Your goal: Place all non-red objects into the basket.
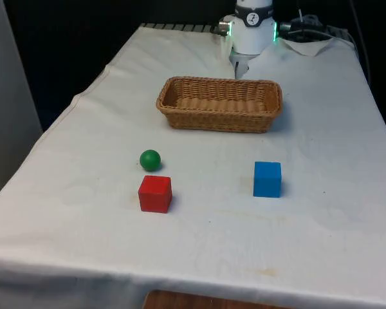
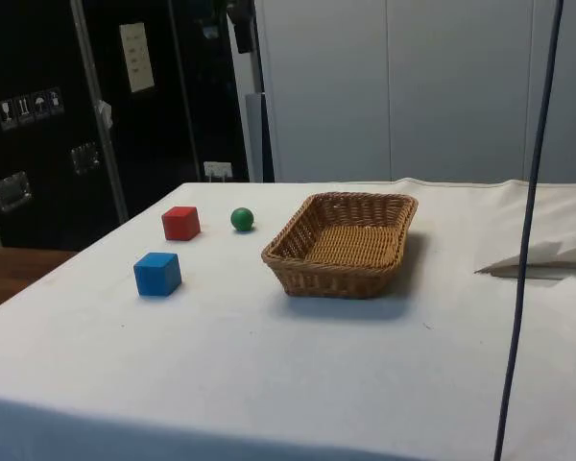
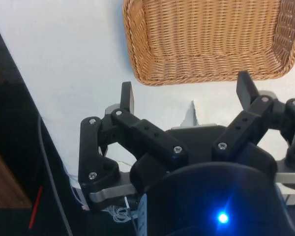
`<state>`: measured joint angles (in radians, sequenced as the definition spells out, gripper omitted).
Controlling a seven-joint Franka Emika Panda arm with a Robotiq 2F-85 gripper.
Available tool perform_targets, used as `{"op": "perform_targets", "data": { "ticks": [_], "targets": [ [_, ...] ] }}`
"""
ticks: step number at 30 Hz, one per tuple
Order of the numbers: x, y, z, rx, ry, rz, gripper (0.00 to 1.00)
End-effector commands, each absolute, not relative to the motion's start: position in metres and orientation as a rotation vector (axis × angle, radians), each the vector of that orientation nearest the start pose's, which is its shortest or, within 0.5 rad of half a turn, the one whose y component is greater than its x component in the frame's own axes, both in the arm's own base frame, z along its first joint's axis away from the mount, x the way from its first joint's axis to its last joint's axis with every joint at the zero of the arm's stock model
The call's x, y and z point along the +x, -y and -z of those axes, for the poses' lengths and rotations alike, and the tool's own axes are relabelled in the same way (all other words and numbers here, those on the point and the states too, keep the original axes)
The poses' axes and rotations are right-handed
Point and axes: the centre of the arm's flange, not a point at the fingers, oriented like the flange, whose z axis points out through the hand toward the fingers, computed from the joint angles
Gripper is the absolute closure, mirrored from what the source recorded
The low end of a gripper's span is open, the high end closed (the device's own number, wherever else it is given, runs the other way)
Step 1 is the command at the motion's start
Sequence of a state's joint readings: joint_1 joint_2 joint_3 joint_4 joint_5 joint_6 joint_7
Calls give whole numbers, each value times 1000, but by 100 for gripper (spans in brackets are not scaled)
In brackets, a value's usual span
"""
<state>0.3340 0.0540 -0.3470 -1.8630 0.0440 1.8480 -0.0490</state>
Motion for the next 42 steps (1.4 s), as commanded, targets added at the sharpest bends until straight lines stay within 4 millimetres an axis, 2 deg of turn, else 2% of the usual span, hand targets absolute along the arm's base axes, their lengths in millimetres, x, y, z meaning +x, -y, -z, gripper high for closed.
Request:
{"op": "perform_targets", "data": {
  "ticks": [1,7,8,14,18,25,26,27,30,36,37,42],
  "targets": [
    [569,-2,-481,-3117,34,-91,0],
    [575,-19,-479,-3124,21,-74,0],
    [573,-16,-479,-3118,27,-74,0],
    [587,-38,-473,-3133,18,-65,0],
    [593,-45,-471,-3137,19,-62,0],
    [613,-60,-455,-3142,26,-62,0],
    [609,-57,-458,-3145,29,-62,0],
    [618,-63,-451,-3144,27,-58,0],
    [626,-66,-441,-3147,31,-53,0],
    [634,-68,-426,-3159,33,-45,0],
    [640,-71,-417,-3155,33,-32,0],
    [647,-76,-401,-3158,39,-17,0]
  ]
}}
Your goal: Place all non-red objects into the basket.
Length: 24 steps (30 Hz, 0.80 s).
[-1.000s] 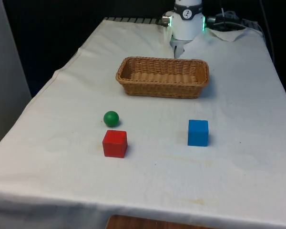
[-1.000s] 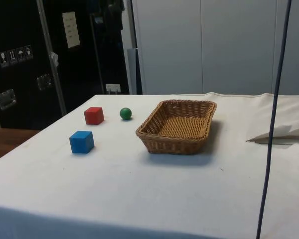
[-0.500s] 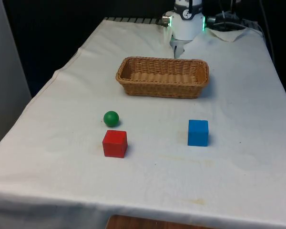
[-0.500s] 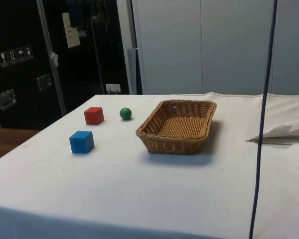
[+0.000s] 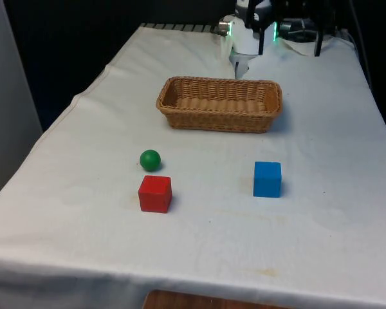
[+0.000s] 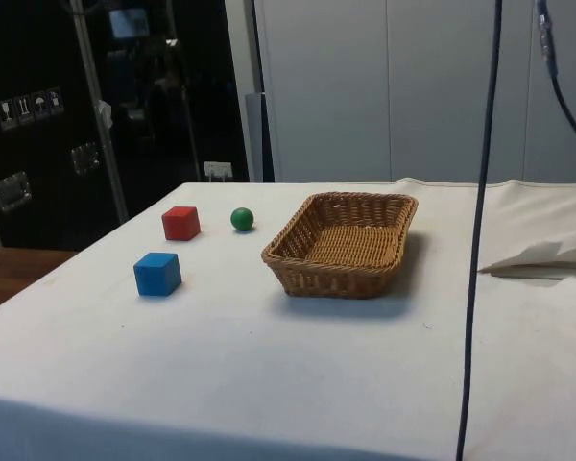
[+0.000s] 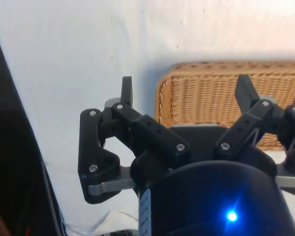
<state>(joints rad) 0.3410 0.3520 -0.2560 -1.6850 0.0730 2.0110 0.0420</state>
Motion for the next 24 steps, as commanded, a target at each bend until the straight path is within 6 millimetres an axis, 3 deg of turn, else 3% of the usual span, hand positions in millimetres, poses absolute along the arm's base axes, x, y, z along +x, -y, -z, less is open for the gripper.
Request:
{"op": "perform_targets", "data": {
  "ticks": [1,3,24],
  "targets": [
    [650,-78,-395,-3158,39,-13,0],
    [648,-76,-397,-3165,41,-16,0],
    [685,-93,-326,-3147,72,55,0]
  ]
}}
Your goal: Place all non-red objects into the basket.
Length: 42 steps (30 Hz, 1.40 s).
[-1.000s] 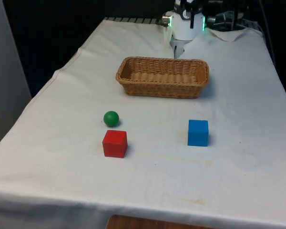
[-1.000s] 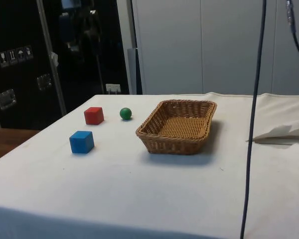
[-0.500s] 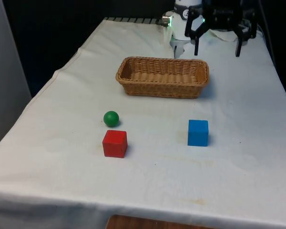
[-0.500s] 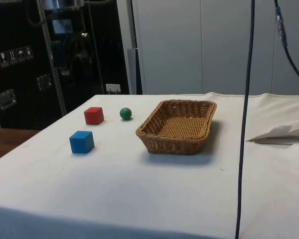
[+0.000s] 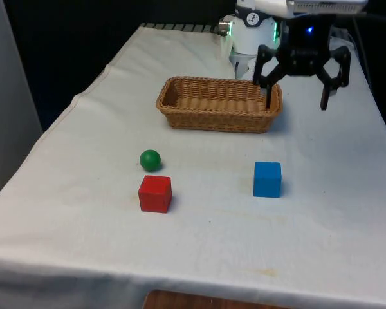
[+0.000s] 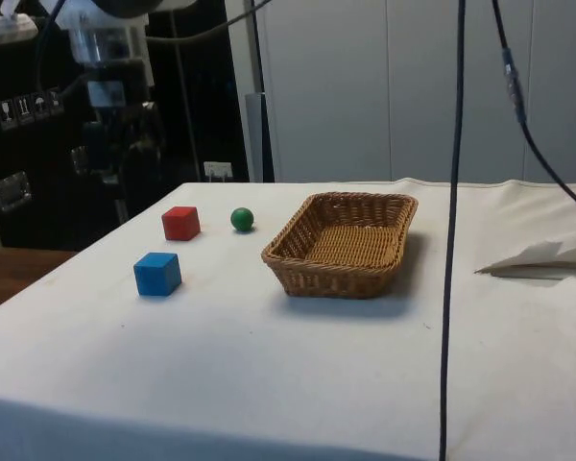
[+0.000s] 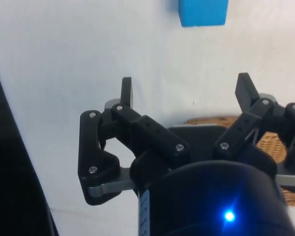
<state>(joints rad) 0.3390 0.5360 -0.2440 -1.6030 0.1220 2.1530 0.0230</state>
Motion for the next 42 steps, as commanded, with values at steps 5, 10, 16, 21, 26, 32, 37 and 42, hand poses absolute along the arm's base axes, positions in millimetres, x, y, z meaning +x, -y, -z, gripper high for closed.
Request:
{"op": "perform_targets", "data": {
  "ticks": [5,10,16,21,26,32,37,42],
  "targets": [
    [691,-86,-308,-3138,92,69,0],
    [695,-82,-292,-3133,109,76,0],
    [699,-81,-273,-3131,126,86,0],
    [701,-82,-263,-3132,133,85,0],
    [703,-80,-256,-3138,133,78,0],
    [704,-75,-245,-3145,126,65,0],
    [706,-73,-236,-3150,122,59,0],
    [709,-70,-229,-3154,120,56,0]
  ]
}}
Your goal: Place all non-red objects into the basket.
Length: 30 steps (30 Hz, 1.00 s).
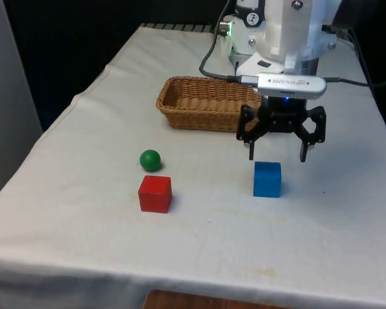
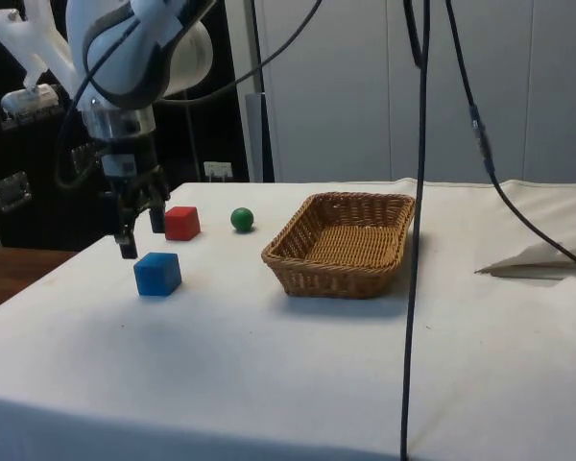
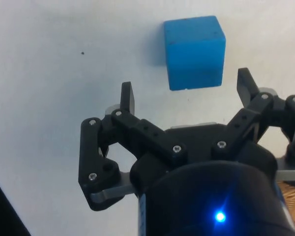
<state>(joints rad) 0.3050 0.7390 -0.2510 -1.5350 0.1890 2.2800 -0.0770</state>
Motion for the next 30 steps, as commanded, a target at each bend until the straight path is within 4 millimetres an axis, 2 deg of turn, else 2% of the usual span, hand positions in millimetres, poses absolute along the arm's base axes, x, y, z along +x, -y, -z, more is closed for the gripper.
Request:
{"op": "perform_targets", "data": {
  "ticks": [1,14,28,30],
  "targets": [
    [708,-70,-230,-3162,118,50,0],
    [710,-53,-212,-3144,109,37,0],
    [710,-54,-198,-3149,105,35,0],
    [711,-55,-190,-3136,101,43,0]
  ]
}}
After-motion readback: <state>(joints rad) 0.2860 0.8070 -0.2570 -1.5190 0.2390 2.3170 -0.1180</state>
